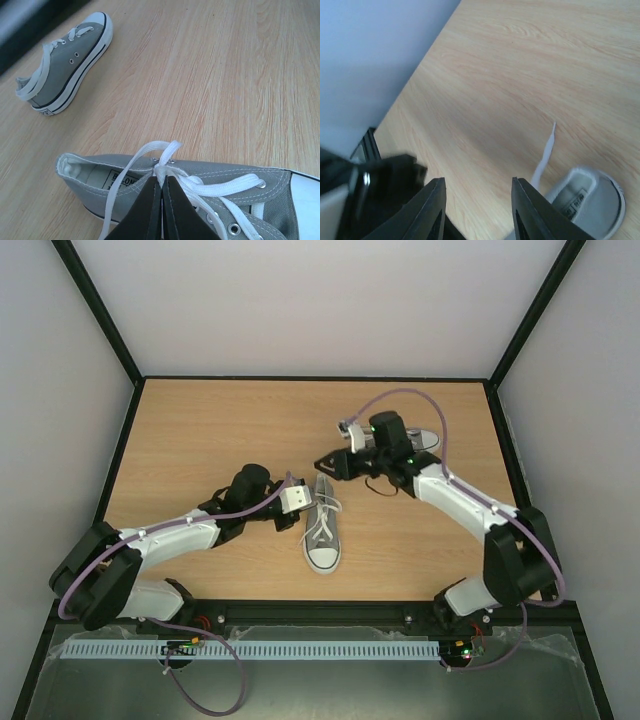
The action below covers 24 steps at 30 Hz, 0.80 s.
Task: Tie the shoes
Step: Wrap the shoelace around the shoelace.
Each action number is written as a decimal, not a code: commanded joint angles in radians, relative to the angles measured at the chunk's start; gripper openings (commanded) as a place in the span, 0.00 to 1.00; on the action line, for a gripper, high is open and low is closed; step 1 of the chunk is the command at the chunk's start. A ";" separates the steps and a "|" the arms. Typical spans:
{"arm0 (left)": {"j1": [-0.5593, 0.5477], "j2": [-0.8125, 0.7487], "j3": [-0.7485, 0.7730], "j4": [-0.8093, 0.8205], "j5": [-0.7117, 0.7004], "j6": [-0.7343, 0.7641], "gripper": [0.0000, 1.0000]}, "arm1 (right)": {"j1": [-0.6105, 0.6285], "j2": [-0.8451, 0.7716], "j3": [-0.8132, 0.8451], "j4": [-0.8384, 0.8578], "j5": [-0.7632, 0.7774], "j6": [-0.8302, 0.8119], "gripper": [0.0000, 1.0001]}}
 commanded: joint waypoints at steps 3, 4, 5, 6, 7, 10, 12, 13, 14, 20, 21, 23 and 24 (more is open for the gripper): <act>0.000 -0.015 -0.004 0.041 0.015 0.005 0.02 | 0.001 -0.164 -0.346 0.291 -0.131 -0.325 0.37; 0.000 -0.012 -0.004 0.038 0.018 0.007 0.02 | 0.001 -0.185 -0.392 0.348 -0.132 -0.360 0.38; 0.000 -0.010 -0.003 0.037 0.019 0.009 0.02 | 0.001 -0.201 -0.429 0.387 -0.133 -0.405 0.39; 0.000 -0.009 -0.001 0.035 0.019 0.011 0.02 | 0.001 -0.210 -0.457 0.410 -0.133 -0.451 0.41; 0.000 -0.007 -0.001 0.035 0.017 0.017 0.02 | 0.001 -0.214 -0.472 0.415 -0.134 -0.498 0.42; 0.000 -0.007 0.001 0.032 0.011 0.024 0.02 | 0.003 -0.192 -0.488 0.407 -0.135 -0.607 0.45; 0.001 -0.005 0.001 0.032 0.012 0.029 0.02 | 0.014 -0.161 -0.468 0.380 -0.115 -0.673 0.44; 0.000 -0.002 0.002 0.032 0.013 0.030 0.02 | 0.026 -0.144 -0.448 0.349 -0.086 -0.702 0.44; 0.000 -0.001 0.003 0.033 0.017 0.030 0.02 | 0.034 -0.129 -0.425 0.319 -0.066 -0.727 0.43; 0.001 0.016 0.016 0.034 0.024 0.027 0.02 | 0.067 -0.061 -0.375 0.273 -0.097 -0.831 0.44; 0.000 0.018 0.020 0.029 0.028 0.023 0.02 | 0.071 -0.052 -0.367 0.270 -0.092 -0.834 0.44; 0.000 0.014 0.025 0.021 0.038 0.021 0.02 | 0.075 -0.039 -0.360 0.276 -0.096 -0.838 0.39; 0.000 0.013 0.025 0.017 0.040 0.019 0.02 | 0.075 -0.035 -0.359 0.283 -0.096 -0.840 0.32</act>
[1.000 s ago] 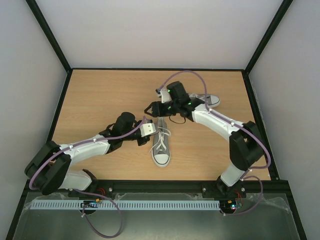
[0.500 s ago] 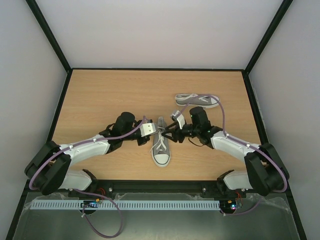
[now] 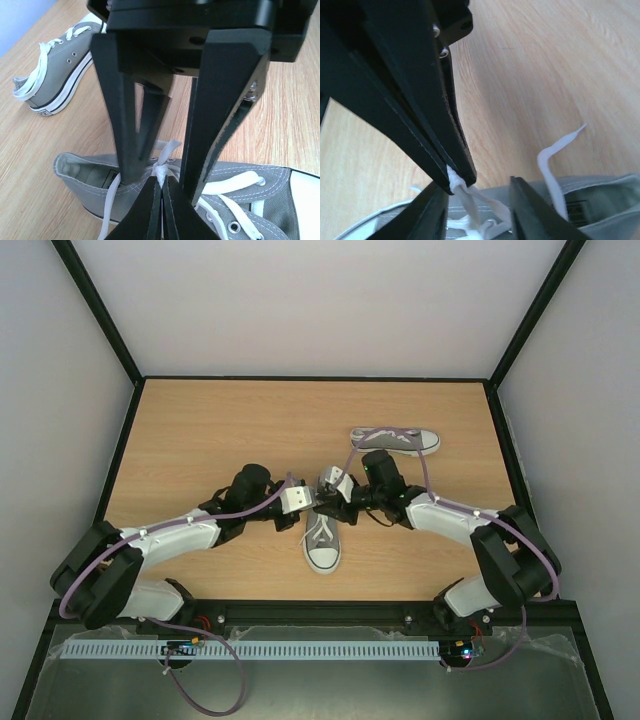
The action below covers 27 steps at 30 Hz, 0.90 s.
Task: Tie the shoes
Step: Wrap the shoelace around the shoelace.
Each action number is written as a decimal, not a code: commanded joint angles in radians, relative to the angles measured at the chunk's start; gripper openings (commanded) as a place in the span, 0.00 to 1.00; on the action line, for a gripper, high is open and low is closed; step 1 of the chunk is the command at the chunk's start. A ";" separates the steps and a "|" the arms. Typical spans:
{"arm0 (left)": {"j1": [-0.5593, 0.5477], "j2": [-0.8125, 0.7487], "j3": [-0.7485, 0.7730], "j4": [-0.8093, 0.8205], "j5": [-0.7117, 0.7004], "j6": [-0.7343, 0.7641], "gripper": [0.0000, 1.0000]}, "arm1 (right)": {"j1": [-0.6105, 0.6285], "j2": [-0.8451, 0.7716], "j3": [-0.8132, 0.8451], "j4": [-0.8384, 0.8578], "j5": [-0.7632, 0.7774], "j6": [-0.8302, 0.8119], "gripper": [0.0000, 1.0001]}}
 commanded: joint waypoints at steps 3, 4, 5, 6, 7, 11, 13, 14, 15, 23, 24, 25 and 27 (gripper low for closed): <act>0.001 0.007 0.028 0.009 0.035 0.000 0.02 | 0.011 0.026 0.034 -0.026 -0.007 -0.091 0.13; 0.002 0.005 0.031 0.004 0.035 -0.002 0.02 | 0.011 0.023 0.032 -0.035 -0.001 -0.098 0.09; 0.003 0.004 0.036 -0.001 0.036 -0.006 0.02 | 0.011 0.019 0.029 -0.044 0.002 -0.106 0.06; 0.004 0.002 0.041 -0.008 0.040 -0.011 0.02 | 0.011 0.013 0.026 -0.048 0.006 -0.110 0.04; 0.006 0.001 0.049 -0.021 0.046 -0.013 0.02 | 0.011 0.007 0.020 -0.048 0.006 -0.109 0.01; 0.041 0.013 0.122 -0.185 0.092 0.069 0.43 | 0.011 -0.012 0.004 -0.020 0.035 -0.066 0.01; 0.099 0.058 0.184 -0.339 0.106 0.192 0.61 | 0.010 -0.013 0.004 -0.006 0.047 -0.024 0.01; 0.121 0.079 0.217 -0.418 0.092 0.248 0.63 | 0.011 -0.011 0.004 0.002 0.049 -0.010 0.01; 0.139 0.117 0.248 -0.493 0.065 0.312 0.63 | 0.011 -0.008 0.004 0.011 0.052 0.008 0.01; 0.163 0.377 0.399 -0.593 -0.085 0.560 0.61 | 0.011 0.036 0.011 0.044 0.069 0.061 0.01; 0.168 0.398 0.411 -0.549 -0.085 0.554 0.61 | 0.011 0.037 0.011 0.043 0.067 0.061 0.01; 0.169 0.417 0.425 -0.518 -0.082 0.558 0.61 | 0.011 0.033 0.009 0.041 0.066 0.056 0.01; 0.167 0.449 0.448 -0.483 -0.068 0.561 0.60 | 0.011 0.023 0.002 0.038 0.070 0.040 0.01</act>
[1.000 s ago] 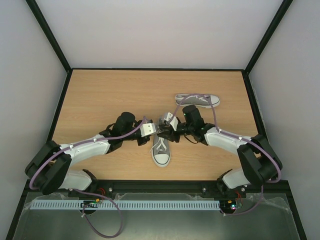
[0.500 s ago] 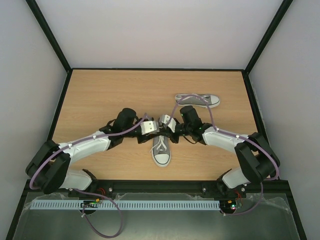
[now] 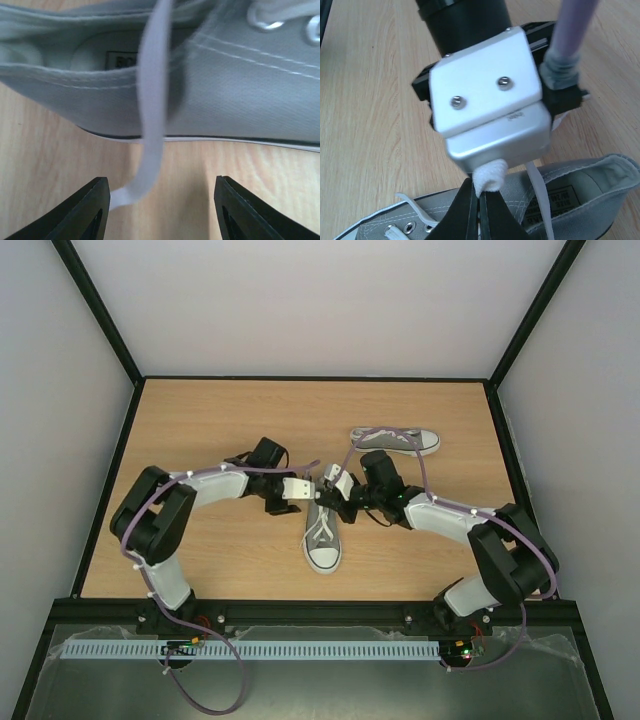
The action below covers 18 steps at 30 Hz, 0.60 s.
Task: Tie the shoes
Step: Wrap the shoelace around the shoelace.
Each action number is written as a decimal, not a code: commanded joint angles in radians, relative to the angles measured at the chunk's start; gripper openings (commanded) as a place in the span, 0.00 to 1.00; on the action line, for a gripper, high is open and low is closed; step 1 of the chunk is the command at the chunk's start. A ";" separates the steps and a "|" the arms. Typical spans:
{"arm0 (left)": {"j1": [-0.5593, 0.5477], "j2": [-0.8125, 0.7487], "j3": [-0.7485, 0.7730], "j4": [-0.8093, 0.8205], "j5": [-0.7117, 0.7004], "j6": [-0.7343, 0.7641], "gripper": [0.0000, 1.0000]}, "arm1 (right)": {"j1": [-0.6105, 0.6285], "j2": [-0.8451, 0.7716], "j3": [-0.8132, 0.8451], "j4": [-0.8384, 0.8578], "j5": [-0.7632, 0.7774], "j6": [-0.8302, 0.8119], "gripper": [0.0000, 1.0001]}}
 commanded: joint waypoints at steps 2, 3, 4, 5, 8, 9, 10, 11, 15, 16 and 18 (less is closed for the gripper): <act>0.003 0.063 0.077 0.076 0.000 0.060 0.57 | 0.000 -0.010 -0.008 0.008 0.004 -0.015 0.01; -0.003 0.073 0.077 0.086 0.001 0.053 0.55 | 0.000 -0.014 -0.010 0.005 0.006 -0.019 0.01; -0.004 0.077 0.074 0.100 0.001 0.041 0.51 | 0.000 -0.016 -0.011 0.005 0.005 -0.022 0.01; -0.004 0.081 0.068 0.114 0.002 0.033 0.46 | 0.000 -0.018 -0.013 0.004 0.003 -0.024 0.01; -0.004 0.068 0.037 0.141 0.003 0.035 0.31 | 0.000 -0.014 -0.012 0.004 -0.003 -0.022 0.01; -0.004 0.056 0.022 0.144 0.006 0.044 0.25 | -0.001 -0.012 -0.011 0.004 -0.003 -0.019 0.01; -0.004 0.043 0.009 0.143 0.009 0.052 0.16 | 0.000 -0.011 -0.010 0.005 -0.005 -0.015 0.01; -0.004 0.027 -0.002 0.137 0.013 0.057 0.06 | 0.000 -0.010 -0.011 0.009 -0.004 -0.012 0.01; -0.005 -0.062 -0.001 0.011 0.040 0.020 0.02 | 0.000 -0.012 -0.012 0.021 0.008 0.029 0.01; -0.006 -0.093 0.003 -0.043 0.064 0.010 0.02 | 0.000 -0.014 -0.014 0.027 0.011 0.043 0.01; -0.009 -0.159 0.014 -0.139 0.120 -0.027 0.02 | 0.000 -0.018 -0.020 0.035 0.019 0.073 0.01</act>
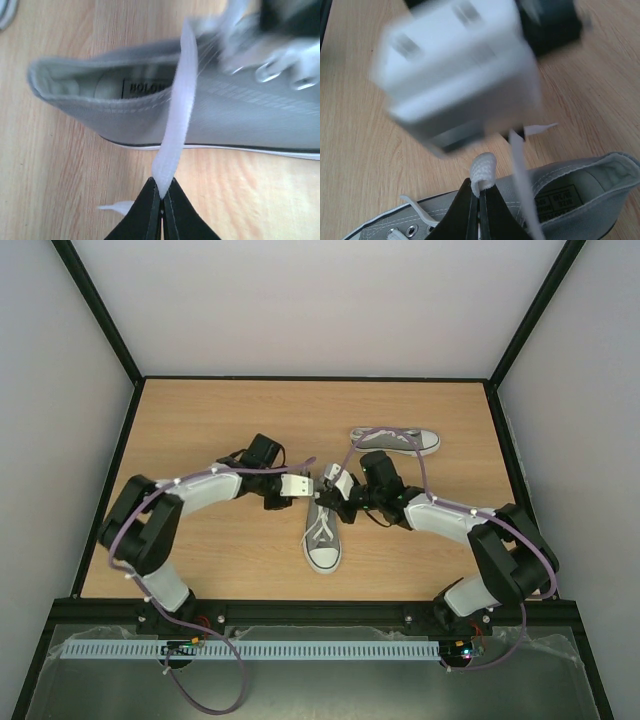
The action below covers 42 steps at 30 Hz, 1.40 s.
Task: Tie the shoes
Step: Wrap the shoelace around the shoelace.
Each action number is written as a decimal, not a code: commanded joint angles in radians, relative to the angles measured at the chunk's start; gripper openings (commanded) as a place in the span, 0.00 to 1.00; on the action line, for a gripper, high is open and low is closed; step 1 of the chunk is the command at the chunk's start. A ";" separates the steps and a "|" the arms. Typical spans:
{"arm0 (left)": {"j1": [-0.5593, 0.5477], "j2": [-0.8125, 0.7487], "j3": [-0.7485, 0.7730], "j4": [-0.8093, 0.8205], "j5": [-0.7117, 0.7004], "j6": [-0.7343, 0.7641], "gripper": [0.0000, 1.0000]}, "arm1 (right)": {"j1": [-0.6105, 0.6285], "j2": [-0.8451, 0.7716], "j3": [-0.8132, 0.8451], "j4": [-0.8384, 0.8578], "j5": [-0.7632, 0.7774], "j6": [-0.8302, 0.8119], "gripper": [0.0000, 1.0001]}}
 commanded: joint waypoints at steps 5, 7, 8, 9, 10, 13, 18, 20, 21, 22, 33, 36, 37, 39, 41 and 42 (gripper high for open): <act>-0.067 -0.241 0.005 -0.316 0.177 -0.199 0.02 | -0.001 -0.043 -0.047 0.050 0.057 0.109 0.01; -0.113 -0.266 -0.024 -0.329 0.182 -0.236 0.02 | 0.000 -0.056 -0.055 0.055 0.062 0.128 0.01; -0.138 -0.280 -0.034 -0.331 0.187 -0.249 0.02 | 0.000 -0.061 -0.058 0.056 0.064 0.138 0.01; -0.165 -0.287 -0.038 -0.332 0.190 -0.265 0.02 | 0.000 -0.066 -0.060 0.056 0.069 0.148 0.01; -0.190 -0.291 -0.037 -0.331 0.196 -0.287 0.02 | 0.000 -0.070 -0.065 0.056 0.078 0.154 0.01; -0.265 -0.288 0.000 -0.306 0.222 -0.369 0.02 | 0.000 -0.086 -0.081 0.064 0.099 0.164 0.01; -0.337 -0.253 0.041 -0.217 0.229 -0.468 0.03 | 0.000 -0.094 -0.091 0.071 0.095 0.174 0.01; -0.349 -0.231 0.049 -0.189 0.228 -0.513 0.05 | 0.000 -0.093 -0.090 0.070 0.099 0.174 0.01; -0.355 -0.220 0.051 -0.173 0.228 -0.532 0.06 | 0.000 -0.093 -0.090 0.070 0.100 0.174 0.01; -0.358 -0.213 0.055 -0.154 0.227 -0.556 0.06 | 0.000 -0.093 -0.090 0.069 0.099 0.172 0.01; -0.425 -0.142 0.055 0.076 0.182 -0.763 0.16 | 0.000 -0.095 -0.085 0.061 0.101 0.167 0.01; -0.431 -0.148 0.046 0.126 0.159 -0.791 0.27 | 0.000 -0.096 -0.085 0.055 0.102 0.166 0.01; -0.432 -0.151 0.047 0.131 0.153 -0.789 0.34 | 0.000 -0.096 -0.085 0.054 0.101 0.165 0.01; -0.439 -0.158 0.051 0.119 0.140 -0.745 0.43 | 0.000 -0.096 -0.084 0.052 0.100 0.164 0.01; -0.460 -0.165 0.052 0.075 0.108 -0.633 0.49 | 0.000 -0.095 -0.082 0.052 0.100 0.163 0.01; -0.472 -0.170 0.049 0.051 0.082 -0.575 0.51 | 0.000 -0.094 -0.083 0.050 0.102 0.162 0.01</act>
